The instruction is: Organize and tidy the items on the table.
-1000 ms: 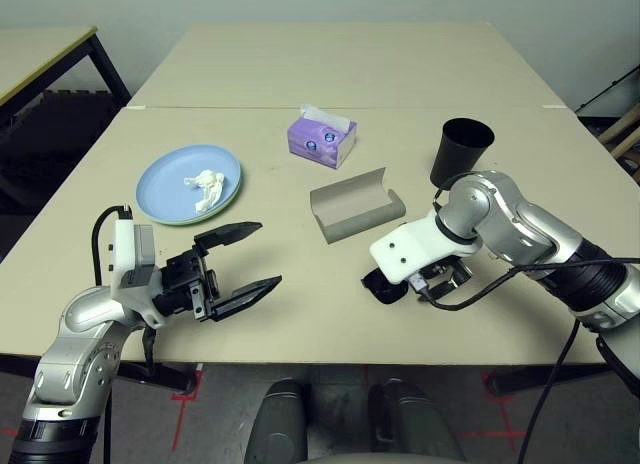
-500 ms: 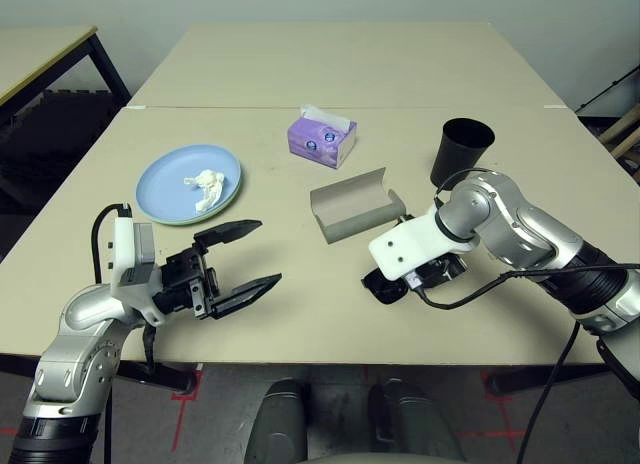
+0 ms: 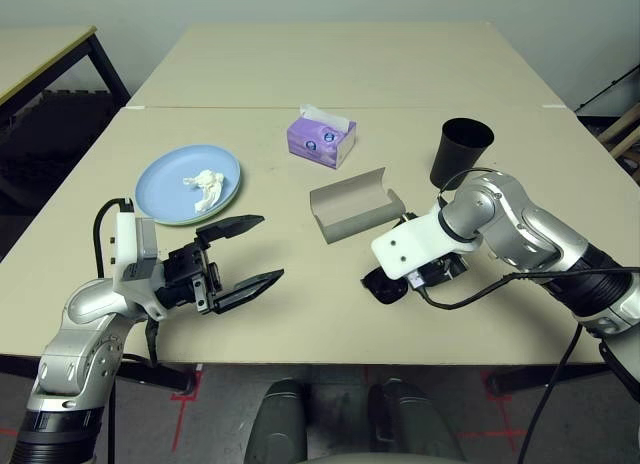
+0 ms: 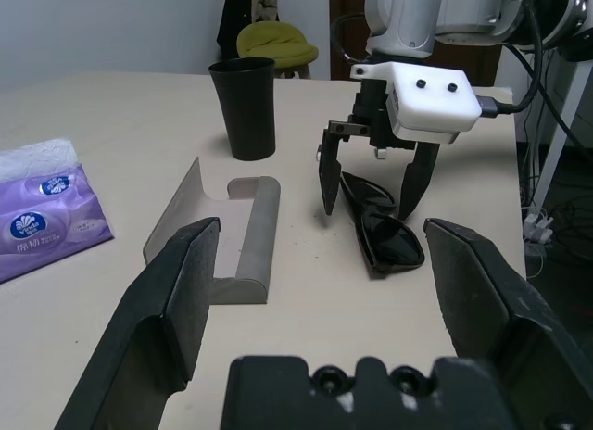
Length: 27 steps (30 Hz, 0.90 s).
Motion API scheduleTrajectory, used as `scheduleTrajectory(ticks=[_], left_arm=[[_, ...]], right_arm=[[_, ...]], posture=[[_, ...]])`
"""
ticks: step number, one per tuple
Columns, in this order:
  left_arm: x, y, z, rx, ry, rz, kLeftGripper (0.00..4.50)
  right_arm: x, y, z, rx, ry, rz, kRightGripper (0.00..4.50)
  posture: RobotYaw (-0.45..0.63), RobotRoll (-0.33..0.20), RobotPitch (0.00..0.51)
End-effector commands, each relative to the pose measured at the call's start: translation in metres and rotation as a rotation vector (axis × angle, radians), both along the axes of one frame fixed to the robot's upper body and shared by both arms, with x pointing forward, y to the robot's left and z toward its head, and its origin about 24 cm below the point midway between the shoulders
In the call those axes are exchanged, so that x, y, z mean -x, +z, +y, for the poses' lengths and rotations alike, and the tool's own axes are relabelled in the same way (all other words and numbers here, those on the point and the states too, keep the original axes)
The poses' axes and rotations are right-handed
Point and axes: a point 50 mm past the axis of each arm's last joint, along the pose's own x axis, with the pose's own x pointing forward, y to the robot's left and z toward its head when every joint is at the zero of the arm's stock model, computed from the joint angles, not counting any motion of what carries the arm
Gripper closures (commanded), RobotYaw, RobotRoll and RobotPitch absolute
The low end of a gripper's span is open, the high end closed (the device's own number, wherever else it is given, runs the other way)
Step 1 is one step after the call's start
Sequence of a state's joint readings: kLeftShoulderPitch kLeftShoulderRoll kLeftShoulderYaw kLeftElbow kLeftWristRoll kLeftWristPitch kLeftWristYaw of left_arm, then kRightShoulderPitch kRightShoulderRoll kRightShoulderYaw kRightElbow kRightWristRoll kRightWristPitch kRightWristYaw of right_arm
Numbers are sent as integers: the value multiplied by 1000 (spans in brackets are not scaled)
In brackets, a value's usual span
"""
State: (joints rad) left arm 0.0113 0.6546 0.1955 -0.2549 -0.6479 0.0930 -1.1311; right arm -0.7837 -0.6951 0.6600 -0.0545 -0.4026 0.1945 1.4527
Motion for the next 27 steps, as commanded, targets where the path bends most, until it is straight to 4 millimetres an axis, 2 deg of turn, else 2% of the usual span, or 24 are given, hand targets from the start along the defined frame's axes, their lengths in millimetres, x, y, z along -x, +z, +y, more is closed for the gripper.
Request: scheduleTrajectory(ticks=[1,3,6,9,10,15,27], left_arm=[[-2,-4,0,-7,4,20,22],[-2,-4,0,-6,3,19,22],[-3,-4,0,-3,4,18,0],[-3,-3,0,-1,6,16,0],[-3,-3,0,-1,7,16,0],[-4,-2,0,0,10,14,0],[-5,-2,0,2,7,19,0]], right_arm=[[3,2,-1,0,10,-7,0],[4,2,-2,2,12,-5,0],[5,3,-3,5,15,-2,672],[5,3,-3,5,16,-1,1663],[5,3,-3,4,17,-1,2206],[4,3,-2,-4,20,-6,4041],[-2,15,-2,-27,7,-12,4065]], posture=[[134,0,75],[129,0,79],[129,0,79],[127,0,83],[127,0,83],[128,0,84],[126,0,85]])
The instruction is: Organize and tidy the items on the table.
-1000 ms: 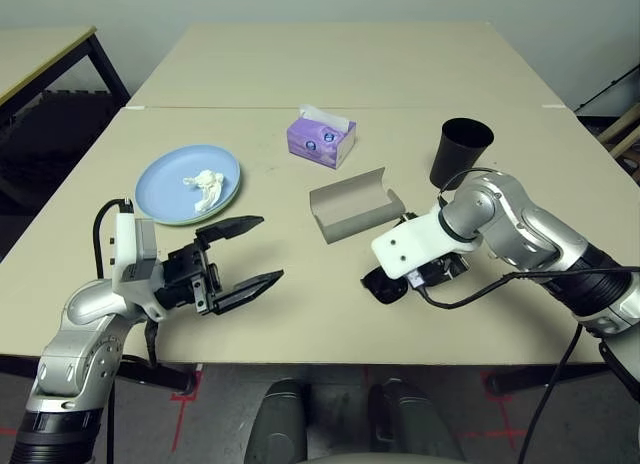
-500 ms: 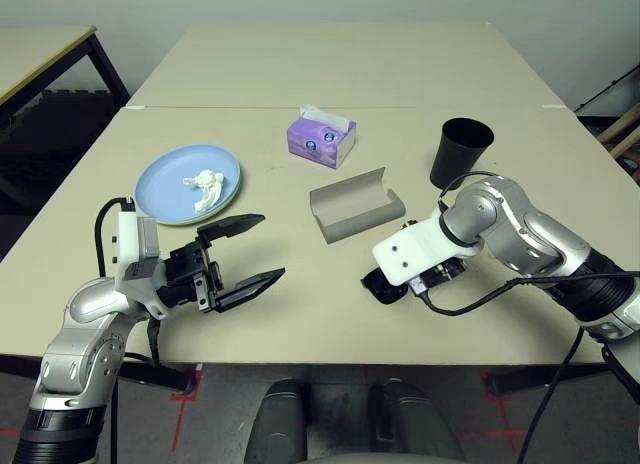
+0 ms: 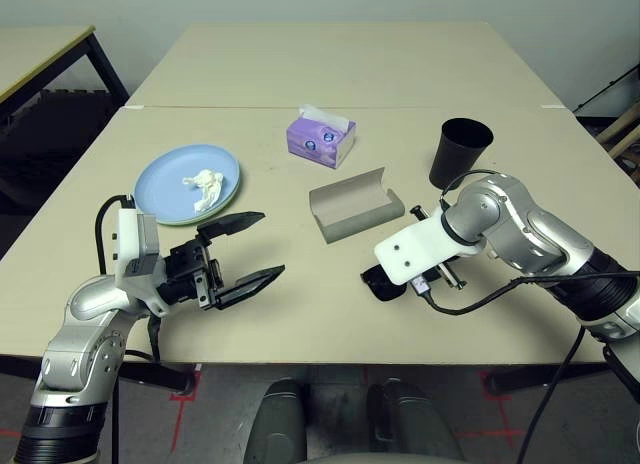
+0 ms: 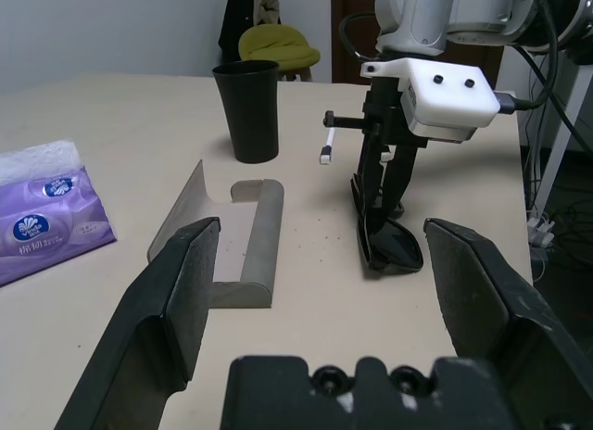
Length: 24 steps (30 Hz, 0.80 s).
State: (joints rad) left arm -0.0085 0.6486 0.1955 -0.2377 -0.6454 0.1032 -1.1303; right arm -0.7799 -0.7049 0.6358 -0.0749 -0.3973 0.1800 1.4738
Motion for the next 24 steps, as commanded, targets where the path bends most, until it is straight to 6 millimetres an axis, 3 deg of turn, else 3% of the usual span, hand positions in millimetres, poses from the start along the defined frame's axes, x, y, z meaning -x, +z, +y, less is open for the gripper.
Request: scheduleTrajectory(ticks=[1,16,24], left_arm=[[-1,-2,0,-5,1,15,0],[-2,-4,1,-6,7,17,0],[-2,-3,3,-7,11,11,0]], right_arm=[[-4,11,0,-28,-10,-5,4065],[-26,62,-1,-95,-23,-64,4065],[-49,77,13,-111,10,-142,4065]], posture=[[126,0,85],[127,0,77],[136,0,73]])
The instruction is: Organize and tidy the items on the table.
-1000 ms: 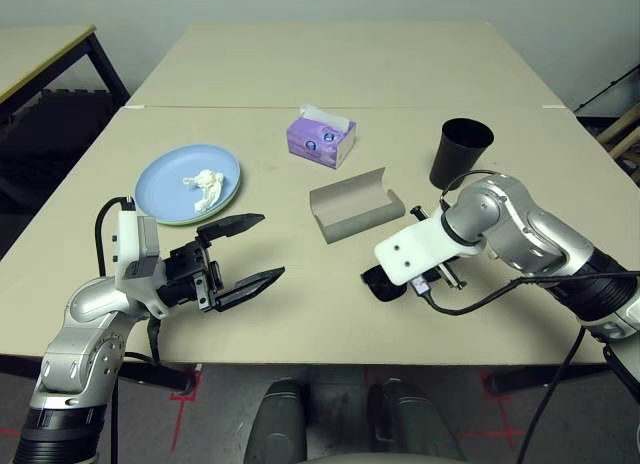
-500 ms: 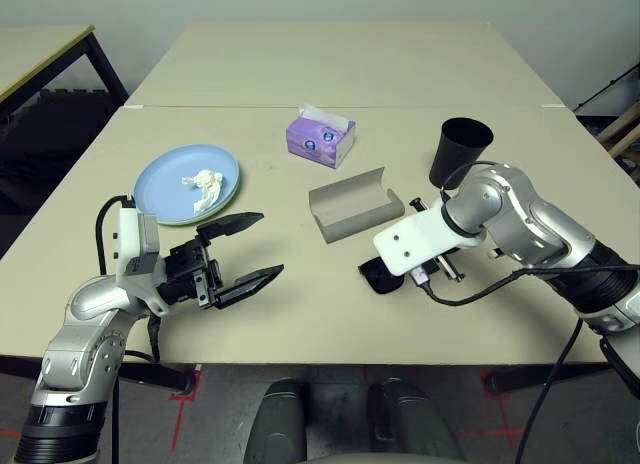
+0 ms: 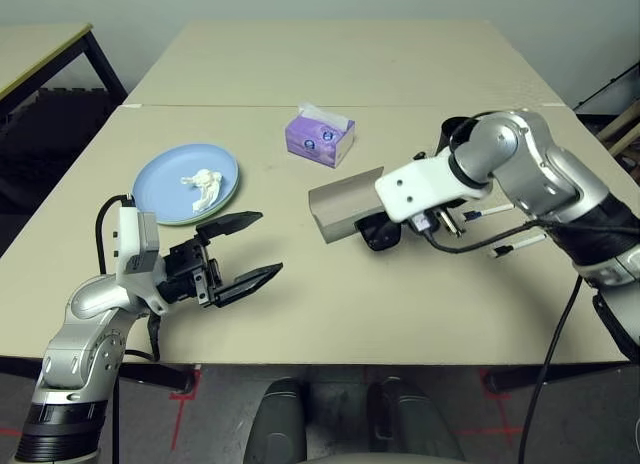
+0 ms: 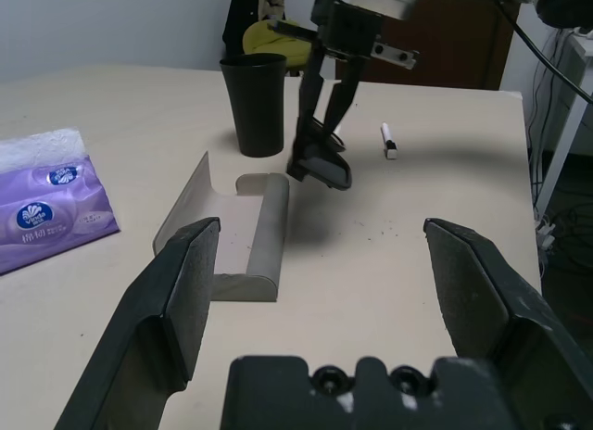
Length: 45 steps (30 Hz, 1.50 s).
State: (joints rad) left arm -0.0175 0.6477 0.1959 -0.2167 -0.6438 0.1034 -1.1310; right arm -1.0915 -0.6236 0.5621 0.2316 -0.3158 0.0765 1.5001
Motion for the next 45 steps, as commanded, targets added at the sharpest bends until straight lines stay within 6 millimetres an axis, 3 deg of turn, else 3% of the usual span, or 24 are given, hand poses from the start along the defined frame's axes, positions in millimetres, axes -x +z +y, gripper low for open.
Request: scheduleTrajectory(ticks=[1,18,45], left_arm=[[0,-2,1,-10,2,3,0],[4,-1,0,16,48,-5,0],[11,1,-2,26,112,-7,0]], right_arm=[[-8,4,4,-6,22,-37,4065],[-36,-16,35,-20,150,-154,4065],[-38,-52,53,-82,145,-166,4065]], posture=[[144,0,71],[185,0,79],[226,0,94]])
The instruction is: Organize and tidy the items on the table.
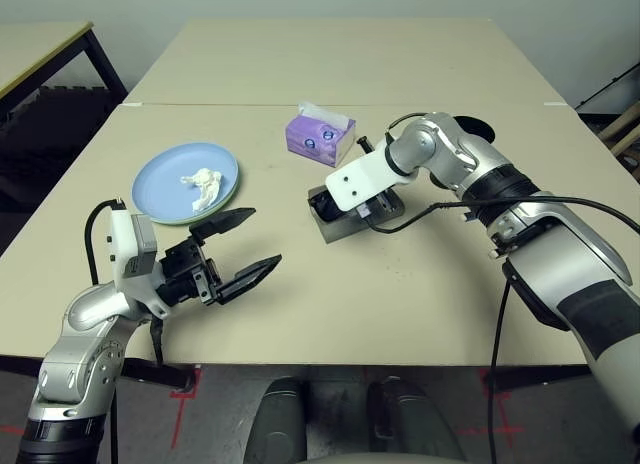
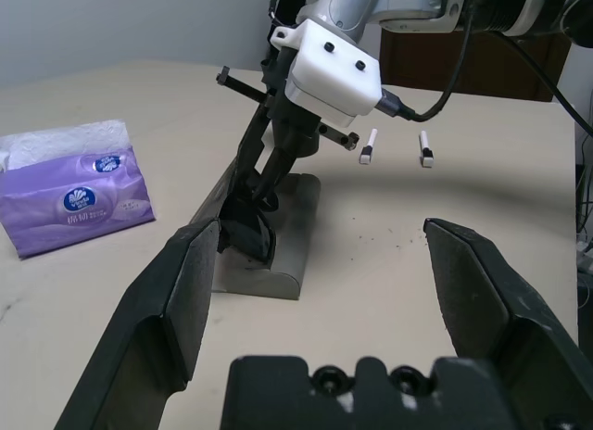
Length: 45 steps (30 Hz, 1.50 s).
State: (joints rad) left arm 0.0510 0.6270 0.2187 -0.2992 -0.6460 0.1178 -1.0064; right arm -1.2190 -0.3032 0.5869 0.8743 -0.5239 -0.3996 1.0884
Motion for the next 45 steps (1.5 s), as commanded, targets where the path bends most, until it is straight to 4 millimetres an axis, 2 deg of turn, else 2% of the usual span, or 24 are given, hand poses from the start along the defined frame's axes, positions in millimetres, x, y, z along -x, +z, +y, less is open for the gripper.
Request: scheduleTrajectory(ticks=[1,19,23,30,34,38,45], left_arm=[[3,1,0,-7,0,-5,0],[1,-1,1,-18,-4,5,0],[0,-1,1,-17,1,3,0],[-2,-2,3,-18,7,0,0],[-4,-2,3,-17,11,-4,0],[-7,-1,5,-14,19,-12,0],[-14,2,9,-10,26,-22,0]], right_arm=[[2,-10,-2,8,-6,13,4065],[4,-19,-13,14,-51,56,4065],[3,-16,-10,-7,-69,48,2688],[3,4,-17,-64,-103,44,96],[3,14,-22,-103,-133,48,42],[3,24,-36,-176,-202,66,42],[15,21,-59,-378,-331,183,42]], posture=[[225,0,95],[213,0,106],[213,0,109],[201,0,95],[191,0,82],[181,0,75],[157,0,71]])
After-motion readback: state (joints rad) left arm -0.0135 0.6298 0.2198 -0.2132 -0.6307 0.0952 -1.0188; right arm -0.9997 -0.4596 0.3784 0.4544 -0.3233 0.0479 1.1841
